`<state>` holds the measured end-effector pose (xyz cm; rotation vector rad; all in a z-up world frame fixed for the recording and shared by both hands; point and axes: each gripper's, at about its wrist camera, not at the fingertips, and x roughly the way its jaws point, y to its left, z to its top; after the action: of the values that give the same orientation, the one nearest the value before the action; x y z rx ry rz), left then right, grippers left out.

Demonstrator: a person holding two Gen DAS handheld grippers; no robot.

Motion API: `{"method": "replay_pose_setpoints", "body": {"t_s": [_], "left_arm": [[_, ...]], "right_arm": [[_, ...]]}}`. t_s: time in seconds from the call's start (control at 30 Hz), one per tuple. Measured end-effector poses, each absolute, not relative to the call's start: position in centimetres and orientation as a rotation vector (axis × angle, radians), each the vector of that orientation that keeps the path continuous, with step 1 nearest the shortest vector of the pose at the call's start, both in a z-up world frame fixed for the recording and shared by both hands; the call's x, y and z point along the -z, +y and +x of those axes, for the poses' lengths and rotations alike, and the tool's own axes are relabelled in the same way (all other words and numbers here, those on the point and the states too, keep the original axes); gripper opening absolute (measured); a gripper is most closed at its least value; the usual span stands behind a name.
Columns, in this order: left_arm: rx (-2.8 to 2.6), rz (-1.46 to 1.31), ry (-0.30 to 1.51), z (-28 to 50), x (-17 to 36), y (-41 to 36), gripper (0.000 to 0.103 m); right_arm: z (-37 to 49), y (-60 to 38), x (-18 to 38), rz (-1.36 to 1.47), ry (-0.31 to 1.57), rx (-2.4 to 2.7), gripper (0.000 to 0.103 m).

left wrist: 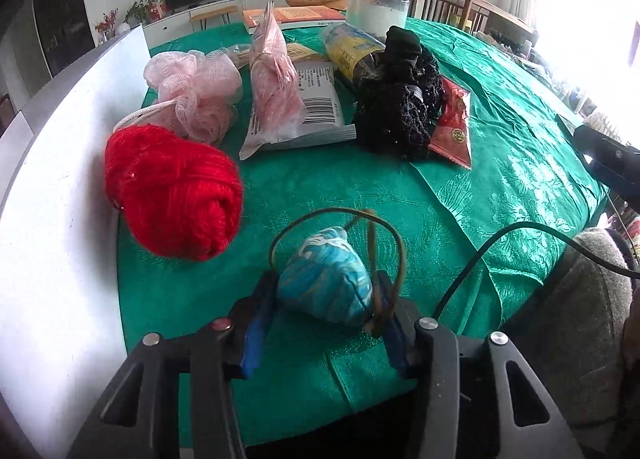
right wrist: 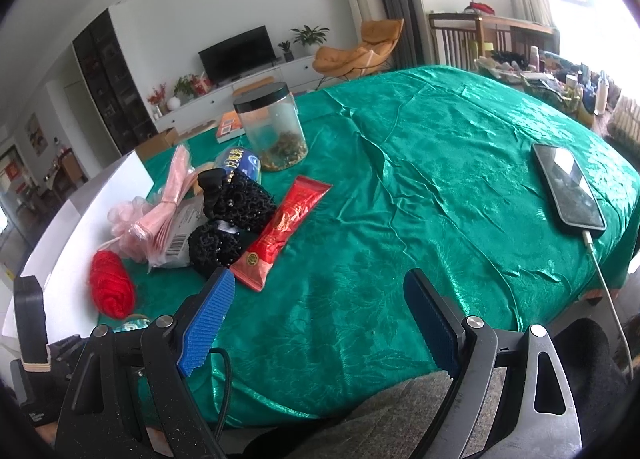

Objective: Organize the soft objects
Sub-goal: 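Grasp the blue-white corded pouch with the left tool while the right tool grasps the red packet, then carry both items into the white box and open both tools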

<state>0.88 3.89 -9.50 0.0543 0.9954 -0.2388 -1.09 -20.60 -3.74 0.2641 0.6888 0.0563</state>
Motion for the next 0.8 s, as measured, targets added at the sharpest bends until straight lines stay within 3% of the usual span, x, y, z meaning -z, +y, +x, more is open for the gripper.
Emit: {"method": "replay_pose_setpoints", "body": {"t_s": [0.2, 0.37, 0.4, 0.47, 0.57, 0.8], "left_arm": [[0.289, -0.005, 0.964, 0.8, 9.0, 3.9, 0.045], [0.310, -0.027, 0.940, 1.1, 8.1, 4.0, 0.045], [0.311, -0.037, 0.938, 1.2, 7.9, 4.2, 0.045], [0.313, -0.054, 0.928, 1.2, 7.4, 4.6, 0.045], [0.318, -0.082, 0.903, 1.2, 6.2, 5.2, 0.045], [0.354, -0.188, 0.813, 1.9, 1.9, 6.3, 0.045]], "right_arm": [[3.0, -22.5, 4.7, 0.406, 0.812, -0.127, 0.088], [9.6, -18.8, 6.0, 0.315, 0.967, -0.291, 0.084], [10.5, -17.8, 6.4, 0.272, 0.981, -0.318, 0.080], [12.1, -16.9, 7.8, 0.232, 1.034, -0.345, 0.027], [12.5, -18.8, 8.0, 0.314, 1.053, -0.360, 0.022], [11.1, -24.8, 3.6, 0.400, 0.960, -0.276, 0.022]]}}
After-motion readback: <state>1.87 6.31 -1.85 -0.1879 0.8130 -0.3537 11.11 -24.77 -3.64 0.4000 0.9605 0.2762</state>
